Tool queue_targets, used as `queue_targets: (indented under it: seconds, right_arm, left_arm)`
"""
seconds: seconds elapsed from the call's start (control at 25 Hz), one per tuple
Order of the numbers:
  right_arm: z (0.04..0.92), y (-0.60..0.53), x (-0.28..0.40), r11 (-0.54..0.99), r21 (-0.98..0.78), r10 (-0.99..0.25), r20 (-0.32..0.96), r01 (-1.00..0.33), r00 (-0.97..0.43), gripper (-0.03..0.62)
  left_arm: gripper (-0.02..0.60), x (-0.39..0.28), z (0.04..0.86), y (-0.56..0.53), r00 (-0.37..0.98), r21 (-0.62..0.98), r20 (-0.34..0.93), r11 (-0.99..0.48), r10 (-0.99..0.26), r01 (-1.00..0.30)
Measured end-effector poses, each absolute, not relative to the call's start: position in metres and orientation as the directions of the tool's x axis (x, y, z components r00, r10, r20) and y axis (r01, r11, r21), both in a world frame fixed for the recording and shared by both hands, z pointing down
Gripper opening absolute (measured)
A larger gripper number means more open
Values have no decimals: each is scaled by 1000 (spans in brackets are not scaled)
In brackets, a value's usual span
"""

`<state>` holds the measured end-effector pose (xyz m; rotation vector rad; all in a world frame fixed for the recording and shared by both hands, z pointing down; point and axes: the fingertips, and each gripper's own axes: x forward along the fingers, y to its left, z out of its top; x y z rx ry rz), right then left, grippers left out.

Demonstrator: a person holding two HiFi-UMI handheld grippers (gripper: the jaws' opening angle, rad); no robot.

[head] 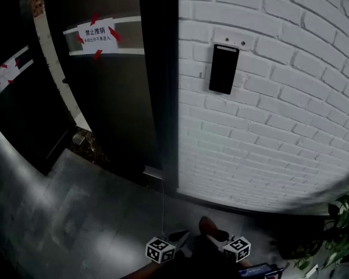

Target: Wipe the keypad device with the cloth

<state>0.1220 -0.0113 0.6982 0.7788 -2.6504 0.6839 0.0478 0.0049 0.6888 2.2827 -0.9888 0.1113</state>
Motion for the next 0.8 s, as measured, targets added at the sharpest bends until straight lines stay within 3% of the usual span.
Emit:
queue_targets:
  seconds: [0.2,0.52,0.8]
  right_arm:
    - [702,-32,120,743,-395,-390,401,-541,-829,124]
    - [686,-106,97,813,-404,-306,315,-419,-898,124]
    - [637,-159,88,914,-305,-214,194,-266,-957,124]
  left_arm:
    - [5,50,698,-11,685,537,350,-462,-639,-706]
    - [5,42,685,-76,612,418,403,-458,-680,-785]
    - [5,62,652,-121,620,359,330,-513,-712,-780]
